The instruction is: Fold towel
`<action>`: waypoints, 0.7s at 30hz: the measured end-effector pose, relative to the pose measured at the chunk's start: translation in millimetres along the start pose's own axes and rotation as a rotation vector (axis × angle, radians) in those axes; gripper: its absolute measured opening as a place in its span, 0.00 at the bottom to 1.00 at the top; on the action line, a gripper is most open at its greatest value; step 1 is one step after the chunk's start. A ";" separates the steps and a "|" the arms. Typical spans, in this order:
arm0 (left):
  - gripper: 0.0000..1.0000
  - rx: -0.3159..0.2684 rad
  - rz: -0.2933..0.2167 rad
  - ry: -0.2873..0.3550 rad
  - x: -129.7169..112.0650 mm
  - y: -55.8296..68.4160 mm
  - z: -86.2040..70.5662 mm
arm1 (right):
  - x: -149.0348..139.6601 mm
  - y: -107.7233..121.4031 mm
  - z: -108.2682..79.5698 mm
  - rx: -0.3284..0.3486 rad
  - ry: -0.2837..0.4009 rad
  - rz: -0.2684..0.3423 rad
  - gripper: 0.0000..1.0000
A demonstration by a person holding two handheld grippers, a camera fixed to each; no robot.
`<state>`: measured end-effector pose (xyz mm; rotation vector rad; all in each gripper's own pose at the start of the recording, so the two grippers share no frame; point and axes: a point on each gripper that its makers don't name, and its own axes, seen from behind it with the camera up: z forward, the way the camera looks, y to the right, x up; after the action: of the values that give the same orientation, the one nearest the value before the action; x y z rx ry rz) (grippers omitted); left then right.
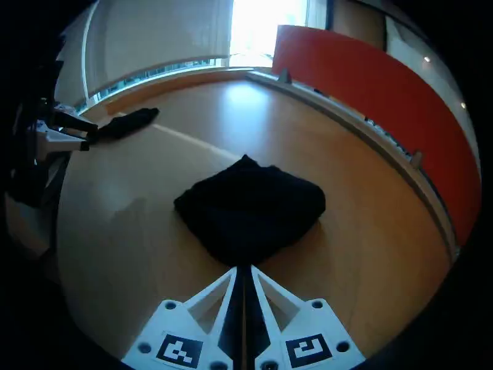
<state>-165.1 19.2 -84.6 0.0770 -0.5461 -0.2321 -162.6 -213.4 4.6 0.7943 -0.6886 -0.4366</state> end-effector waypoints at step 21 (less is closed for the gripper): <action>0.92 -0.014 0.025 0.047 27.8 5.7 -5.0 | 118.4 44.5 -62.6 -0.124 0.256 -0.020 0.02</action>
<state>-138.3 18.2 -74.0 0.0614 -0.4981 -0.2089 -30.8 -224.3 53.8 0.7248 -0.4115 -0.3830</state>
